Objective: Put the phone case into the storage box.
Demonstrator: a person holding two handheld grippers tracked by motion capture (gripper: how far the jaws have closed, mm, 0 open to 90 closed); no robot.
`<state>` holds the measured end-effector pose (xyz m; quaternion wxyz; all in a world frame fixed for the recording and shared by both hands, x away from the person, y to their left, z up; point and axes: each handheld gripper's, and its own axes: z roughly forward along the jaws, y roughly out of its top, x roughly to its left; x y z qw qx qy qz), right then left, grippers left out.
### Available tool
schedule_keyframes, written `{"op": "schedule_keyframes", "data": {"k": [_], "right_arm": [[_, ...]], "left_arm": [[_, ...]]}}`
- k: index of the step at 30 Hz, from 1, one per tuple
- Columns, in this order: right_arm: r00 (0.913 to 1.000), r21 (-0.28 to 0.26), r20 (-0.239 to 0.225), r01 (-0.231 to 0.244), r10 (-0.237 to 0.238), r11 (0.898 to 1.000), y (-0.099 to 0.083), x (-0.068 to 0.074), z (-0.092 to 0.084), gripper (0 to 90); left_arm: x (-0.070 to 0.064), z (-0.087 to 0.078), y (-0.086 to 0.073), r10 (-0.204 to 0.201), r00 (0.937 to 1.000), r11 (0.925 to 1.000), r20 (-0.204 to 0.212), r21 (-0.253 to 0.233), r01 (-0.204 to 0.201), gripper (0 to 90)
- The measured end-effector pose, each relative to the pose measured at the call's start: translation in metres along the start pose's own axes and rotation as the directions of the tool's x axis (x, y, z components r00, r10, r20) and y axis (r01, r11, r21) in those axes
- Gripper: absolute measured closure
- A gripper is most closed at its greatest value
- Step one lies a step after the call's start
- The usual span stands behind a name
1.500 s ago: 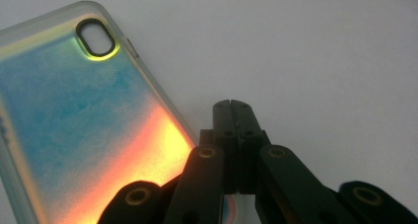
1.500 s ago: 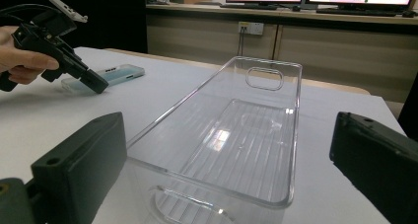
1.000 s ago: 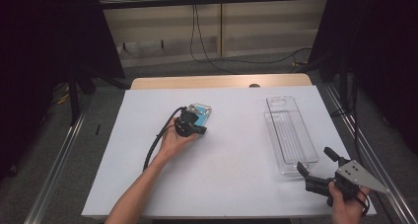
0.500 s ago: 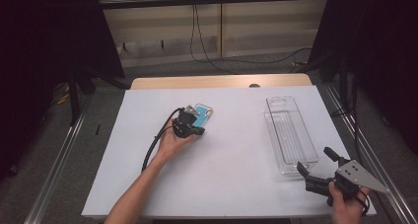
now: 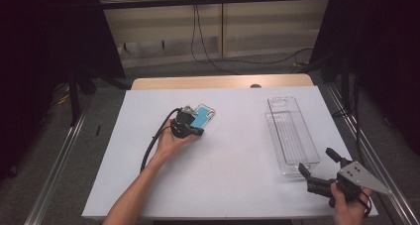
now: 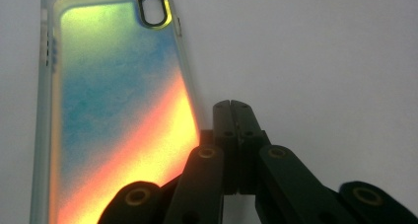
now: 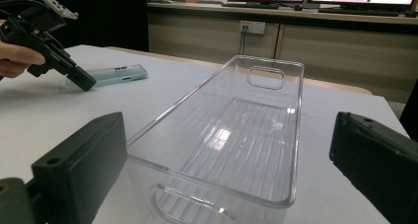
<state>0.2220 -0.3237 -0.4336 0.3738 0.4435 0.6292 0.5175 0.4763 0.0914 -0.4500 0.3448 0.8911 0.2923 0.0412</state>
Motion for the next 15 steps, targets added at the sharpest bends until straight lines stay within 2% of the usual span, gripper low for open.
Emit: {"op": "schedule_keyframes", "data": {"k": [6,9,12,15], "right_arm": [[1.0,-0.001,-0.003,-0.001,0.001,1.0,0.0003,0.0,-0.0003,0.5],[1.0,-0.001,-0.003,-0.002,0.002,1.0,0.0002,0.0002,-0.0005,0.5],[1.0,-0.002,-0.004,-0.002,0.002,1.0,0.0003,0.0005,-0.0008,0.4],[1.0,-0.001,-0.004,-0.002,0.002,1.0,0.0002,0.0005,-0.0006,0.5]], "left_arm": [[0.0007,-0.0007,0.0002,0.012,0.9999,0.9999,-0.001,0.008,-0.012,90.0],[0.0019,-0.0015,-0.001,-0.009,1.0,1.0,-0.001,0.0,0.009,90.0],[0.0041,-0.0033,-0.0021,-0.002,1.0,1.0,-0.001,0.008,0.002,90.0],[0.0047,-0.0038,-0.0033,-0.016,0.9999,0.9999,0.002,0.0,0.016,90.0]]}}
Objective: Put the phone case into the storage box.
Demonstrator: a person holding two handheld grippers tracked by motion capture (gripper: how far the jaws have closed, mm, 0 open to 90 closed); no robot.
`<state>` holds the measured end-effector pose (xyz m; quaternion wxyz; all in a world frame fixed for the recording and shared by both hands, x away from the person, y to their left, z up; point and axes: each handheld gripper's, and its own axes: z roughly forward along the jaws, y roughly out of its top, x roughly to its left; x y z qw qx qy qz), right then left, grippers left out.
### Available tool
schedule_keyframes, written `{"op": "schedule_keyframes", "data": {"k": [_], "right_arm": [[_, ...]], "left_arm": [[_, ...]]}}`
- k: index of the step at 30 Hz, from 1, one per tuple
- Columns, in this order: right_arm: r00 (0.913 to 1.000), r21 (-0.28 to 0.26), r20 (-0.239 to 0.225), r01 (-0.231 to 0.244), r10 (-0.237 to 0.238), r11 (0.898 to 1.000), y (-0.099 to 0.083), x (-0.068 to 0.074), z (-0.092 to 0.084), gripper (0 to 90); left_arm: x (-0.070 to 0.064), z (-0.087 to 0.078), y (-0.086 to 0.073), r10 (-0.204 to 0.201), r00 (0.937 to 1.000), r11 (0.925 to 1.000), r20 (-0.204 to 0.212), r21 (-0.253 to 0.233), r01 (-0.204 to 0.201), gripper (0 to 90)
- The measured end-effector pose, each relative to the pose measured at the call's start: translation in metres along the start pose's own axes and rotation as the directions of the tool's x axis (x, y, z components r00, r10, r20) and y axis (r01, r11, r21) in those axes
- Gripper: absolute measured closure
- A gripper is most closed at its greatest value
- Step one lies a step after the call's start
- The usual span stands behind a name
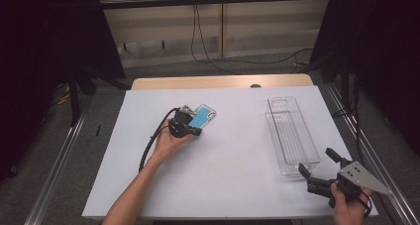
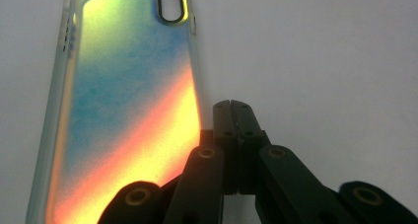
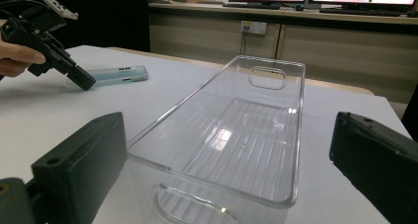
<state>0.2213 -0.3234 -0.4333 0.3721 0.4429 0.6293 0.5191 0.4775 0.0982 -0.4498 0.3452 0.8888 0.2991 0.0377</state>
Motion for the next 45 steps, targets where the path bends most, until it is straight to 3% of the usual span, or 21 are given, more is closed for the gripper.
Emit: {"op": "schedule_keyframes", "data": {"k": [3,5,9,16,22,27,33,38,40,45], "right_arm": [[1.0,0.0,-0.002,0.0,0.0,1.0,0.0,0.0,0.0,0.4],[1.0,0.002,-0.002,-0.001,0.001,1.0,0.0,0.0,0.0,0.5],[1.0,0.003,0.004,-0.009,0.009,1.0,0.0,-0.001,0.0,0.5],[1.0,-0.002,0.006,-0.008,0.008,1.0,0.0,-0.001,-0.001,0.5],[1.0,-0.008,0.007,-0.004,0.004,1.0,0.001,-0.001,-0.002,0.5],[0.9999,-0.009,0.016,0.001,-0.001,1.0,0.001,-0.001,-0.002,0.4],[0.9999,-0.009,0.014,0.001,-0.001,1.0,0.001,-0.002,-0.002,0.4],[0.9999,-0.01,0.011,-0.003,0.003,1.0,0.001,-0.001,-0.002,0.3],[1.0,-0.008,0.008,-0.002,0.002,1.0,0.001,-0.001,-0.002,0.3],[1.0,-0.004,0.0,0.0,0.0,1.0,0.001,0.0,-0.001,0.3]], "left_arm": [[-0.001,0.0,0.0,0.011,0.9999,0.9999,-0.008,0.001,-0.011,90.0],[-0.002,-0.001,-0.001,0.038,0.9985,0.9993,-0.039,0.004,-0.038,90.0],[-0.001,-0.003,-0.001,0.028,0.9991,0.9996,-0.034,-0.007,-0.028,90.0],[-0.003,-0.015,0.002,0.025,0.9992,0.9946,-0.03,-0.1,-0.028,90.0],[-0.005,-0.023,0.003,0.024,0.9992,0.9887,-0.03,-0.147,-0.029,89.1],[-0.003,-0.029,0.002,0.014,0.9995,0.9855,-0.03,-0.168,-0.019,80.3],[0.003,-0.04,0.001,-0.011,0.9988,0.9767,-0.047,-0.214,0.0,62.9],[0.005,-0.048,0.002,-0.005,0.9964,0.9718,-0.085,-0.235,-0.015,45.7],[0.005,-0.05,0.003,-0.036,0.996,0.9678,-0.082,-0.251,0.014,37.7],[0.006,-0.055,0.005,-0.045,0.9883,0.9647,-0.146,-0.263,0.005,19.0]]}}
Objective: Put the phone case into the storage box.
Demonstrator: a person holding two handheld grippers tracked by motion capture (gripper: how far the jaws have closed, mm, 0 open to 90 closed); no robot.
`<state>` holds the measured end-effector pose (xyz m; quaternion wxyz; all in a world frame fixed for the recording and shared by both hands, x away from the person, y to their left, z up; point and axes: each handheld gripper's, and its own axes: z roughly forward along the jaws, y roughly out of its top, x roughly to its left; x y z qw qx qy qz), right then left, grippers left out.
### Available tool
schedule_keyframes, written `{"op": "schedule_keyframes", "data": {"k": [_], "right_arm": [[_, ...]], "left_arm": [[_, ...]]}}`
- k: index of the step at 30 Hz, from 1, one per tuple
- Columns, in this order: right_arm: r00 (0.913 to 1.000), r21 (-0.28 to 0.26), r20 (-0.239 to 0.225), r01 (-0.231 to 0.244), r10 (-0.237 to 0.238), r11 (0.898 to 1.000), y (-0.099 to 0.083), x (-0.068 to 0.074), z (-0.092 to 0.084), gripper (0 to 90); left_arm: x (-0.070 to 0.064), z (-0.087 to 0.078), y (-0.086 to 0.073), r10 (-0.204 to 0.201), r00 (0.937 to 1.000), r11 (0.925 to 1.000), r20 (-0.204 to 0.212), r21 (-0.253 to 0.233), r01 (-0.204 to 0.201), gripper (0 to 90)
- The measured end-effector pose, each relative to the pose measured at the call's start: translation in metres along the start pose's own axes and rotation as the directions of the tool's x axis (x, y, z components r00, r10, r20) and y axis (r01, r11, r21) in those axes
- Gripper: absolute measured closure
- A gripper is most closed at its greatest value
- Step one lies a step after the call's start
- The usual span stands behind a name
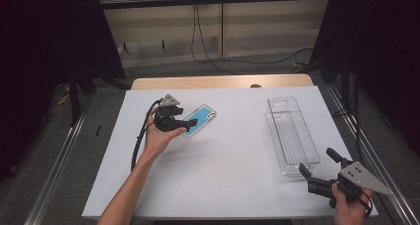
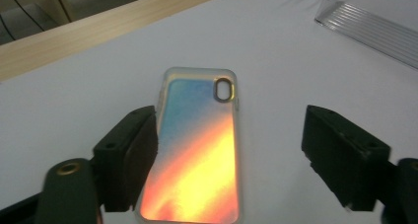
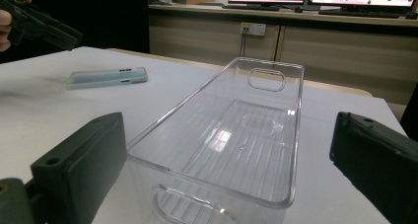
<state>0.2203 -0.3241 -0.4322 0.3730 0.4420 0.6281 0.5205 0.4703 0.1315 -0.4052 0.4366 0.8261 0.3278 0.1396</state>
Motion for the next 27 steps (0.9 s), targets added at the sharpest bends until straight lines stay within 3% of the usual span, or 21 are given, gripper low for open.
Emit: {"op": "schedule_keyframes", "data": {"k": [4,7,9,13,17,19,22,27], "right_arm": [[1.0,-0.001,0.004,-0.004,0.004,1.0,0.0,-0.001,0.0,0.3],[1.0,0.001,0.0,-0.002,0.002,1.0,0.0,0.0,0.0,0.3],[1.0,0.0,0.002,-0.002,0.002,1.0,0.0,0.0,0.0,0.3],[1.0,-0.004,0.008,-0.001,0.001,1.0,0.001,-0.001,0.0,0.3],[1.0,-0.004,0.006,-0.001,0.001,1.0,0.001,-0.001,0.001,0.3],[1.0,-0.003,0.007,0.001,-0.001,1.0,0.001,-0.001,0.0,0.3],[1.0,-0.001,0.006,-0.003,0.003,1.0,0.0,-0.002,0.0,0.2],[1.0,-0.004,0.005,-0.002,0.002,1.0,0.0,-0.002,0.001,0.3]], "left_arm": [[0.004,-0.006,0.003,-0.014,0.9993,0.9999,0.036,-0.005,0.014,10.3],[0.007,-0.012,0.006,-0.018,0.9996,0.9996,0.021,-0.02,0.019,4.9],[0.008,-0.015,0.006,0.005,0.9996,1.0,0.026,-0.006,-0.005,2.6],[0.01,-0.014,0.002,0.02,0.9979,0.9993,0.062,0.03,-0.022,3.5],[0.01,-0.01,-0.002,0.044,0.9981,0.9954,0.044,0.084,-0.048,4.2],[0.011,-0.008,-0.004,0.029,0.9994,0.9942,0.021,0.103,-0.031,4.0],[0.017,-0.005,-0.004,-0.011,0.9994,0.9947,0.031,0.103,0.008,6.1],[0.017,0.006,-0.005,-0.002,0.9999,0.9907,0.015,0.136,0.0,6.3]]}}
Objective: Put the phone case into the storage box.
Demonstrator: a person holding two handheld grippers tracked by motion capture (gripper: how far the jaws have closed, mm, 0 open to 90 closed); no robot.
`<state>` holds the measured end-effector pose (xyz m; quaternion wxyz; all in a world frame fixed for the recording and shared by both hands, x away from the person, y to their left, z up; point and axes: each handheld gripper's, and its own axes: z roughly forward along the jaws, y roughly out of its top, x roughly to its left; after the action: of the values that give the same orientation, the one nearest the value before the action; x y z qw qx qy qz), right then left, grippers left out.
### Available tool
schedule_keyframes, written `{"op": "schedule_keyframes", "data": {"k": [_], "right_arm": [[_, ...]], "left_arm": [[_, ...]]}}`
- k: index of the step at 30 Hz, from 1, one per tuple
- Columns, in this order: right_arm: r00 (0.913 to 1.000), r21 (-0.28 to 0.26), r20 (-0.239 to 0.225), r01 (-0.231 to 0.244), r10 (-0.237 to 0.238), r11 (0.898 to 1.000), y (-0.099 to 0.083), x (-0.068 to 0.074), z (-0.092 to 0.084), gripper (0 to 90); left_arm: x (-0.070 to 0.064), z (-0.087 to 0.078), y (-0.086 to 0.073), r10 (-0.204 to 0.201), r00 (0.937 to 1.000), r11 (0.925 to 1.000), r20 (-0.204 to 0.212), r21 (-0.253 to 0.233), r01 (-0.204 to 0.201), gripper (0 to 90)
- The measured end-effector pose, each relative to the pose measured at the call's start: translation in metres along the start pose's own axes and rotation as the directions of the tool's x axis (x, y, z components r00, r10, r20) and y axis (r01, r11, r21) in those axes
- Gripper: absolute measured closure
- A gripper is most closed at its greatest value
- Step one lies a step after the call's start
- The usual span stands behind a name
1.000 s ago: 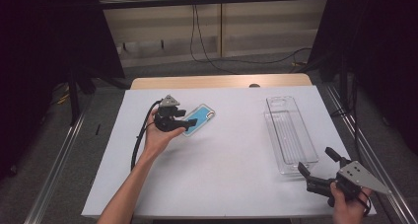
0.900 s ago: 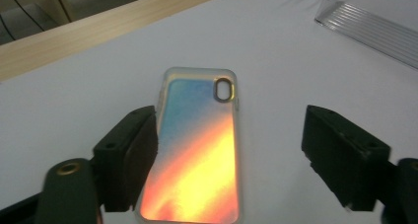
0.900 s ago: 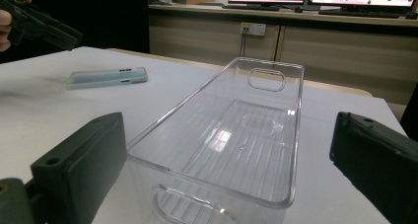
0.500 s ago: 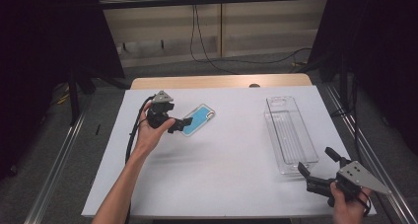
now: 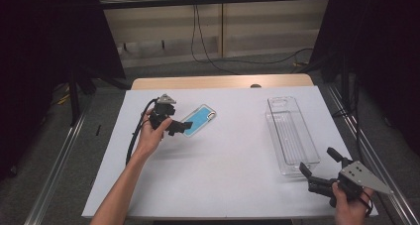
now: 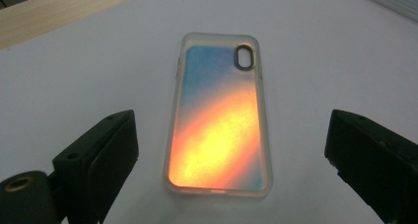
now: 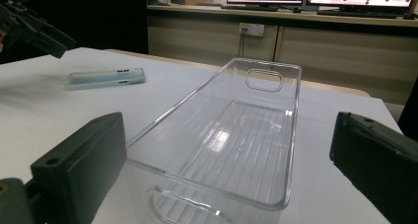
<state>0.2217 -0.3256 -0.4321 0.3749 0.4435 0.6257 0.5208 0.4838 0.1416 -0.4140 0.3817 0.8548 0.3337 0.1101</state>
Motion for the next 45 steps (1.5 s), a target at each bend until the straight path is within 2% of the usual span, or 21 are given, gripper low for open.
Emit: {"op": "schedule_keyframes", "data": {"k": [5,9,11,14,16,19,23,27,31,33,35,38,40,43,45], "right_arm": [[1.0,-0.001,0.0,0.002,-0.002,1.0,0.0,0.0,-0.001,0.2],[1.0,-0.002,0.002,-0.001,0.001,1.0,0.0,0.0,-0.001,0.2],[1.0,-0.002,0.001,0.001,-0.001,1.0,0.0,0.0,-0.001,0.1],[1.0,0.001,0.0,0.001,-0.001,1.0,0.0,0.0,0.0,0.1],[1.0,0.001,-0.001,-0.002,0.002,1.0,0.0,0.0,0.0,0.1],[1.0,0.005,0.0,-0.005,0.005,1.0,0.0,0.0,0.001,0.1],[1.0,0.002,-0.005,0.001,-0.001,1.0,0.0,0.001,0.001,0.1],[1.0,0.006,-0.003,-0.004,0.004,1.0,-0.001,0.0,0.001,0.1],[1.0,0.005,-0.001,-0.004,0.004,1.0,-0.001,-0.001,0.001,0.1],[1.0,0.005,-0.002,-0.002,0.002,1.0,-0.001,0.0,0.001,0.1],[1.0,0.004,-0.004,-0.002,0.002,1.0,-0.001,0.0,0.001,0.1],[1.0,0.002,-0.002,0.0,0.0,1.0,0.0,0.0,0.0,0.1],[1.0,0.001,-0.001,-0.001,0.001,1.0,0.0,0.0,0.001,0.1],[1.0,0.0,-0.001,0.001,-0.001,1.0,0.0,0.0,0.0,0.1],[1.0,0.0,-0.002,0.001,-0.001,1.0,0.0,0.0,0.0,0.1]], "left_arm": [[-0.002,0.007,0.001,0.052,0.9979,0.9972,-0.039,0.056,-0.05,9.7],[-0.001,0.009,0.004,0.035,0.9994,0.9974,-0.008,0.064,-0.034,9.9],[0.001,0.012,0.006,0.036,0.9992,0.9972,-0.019,0.066,-0.034,10.0],[0.004,0.016,0.009,-0.001,1.0,0.9979,0.004,0.065,0.001,10.1],[0.005,0.02,0.012,0.005,1.0,0.9974,-0.002,0.072,-0.005,10.1],[0.003,0.027,0.015,0.011,0.9998,0.9949,0.014,0.1,-0.012,10.1],[0.002,0.037,0.017,0.02,0.9998,0.9922,0.001,0.123,-0.02,10.0],[0.002,0.044,0.02,0.035,0.9993,0.9885,0.015,0.147,-0.037,11.0],[0.004,0.049,0.022,0.021,0.9994,0.9878,0.028,0.154,-0.025,10.9],[0.007,0.049,0.022,0.034,0.9983,0.9851,0.048,0.167,-0.041,9.9],[0.007,0.05,0.023,0.032,0.9987,0.9828,0.04,0.181,-0.039,9.2],[0.004,0.053,0.023,0.057,0.9974,0.9758,0.044,0.209,-0.065,8.4],[0.004,0.055,0.022,0.05,0.9975,0.975,0.05,0.214,-0.059,8.6],[0.004,0.058,0.021,0.056,0.9973,0.9682,0.048,0.241,-0.066,8.6],[0.005,0.06,0.019,0.048,0.9974,0.9668,0.054,0.248,-0.06,9.1]]}}
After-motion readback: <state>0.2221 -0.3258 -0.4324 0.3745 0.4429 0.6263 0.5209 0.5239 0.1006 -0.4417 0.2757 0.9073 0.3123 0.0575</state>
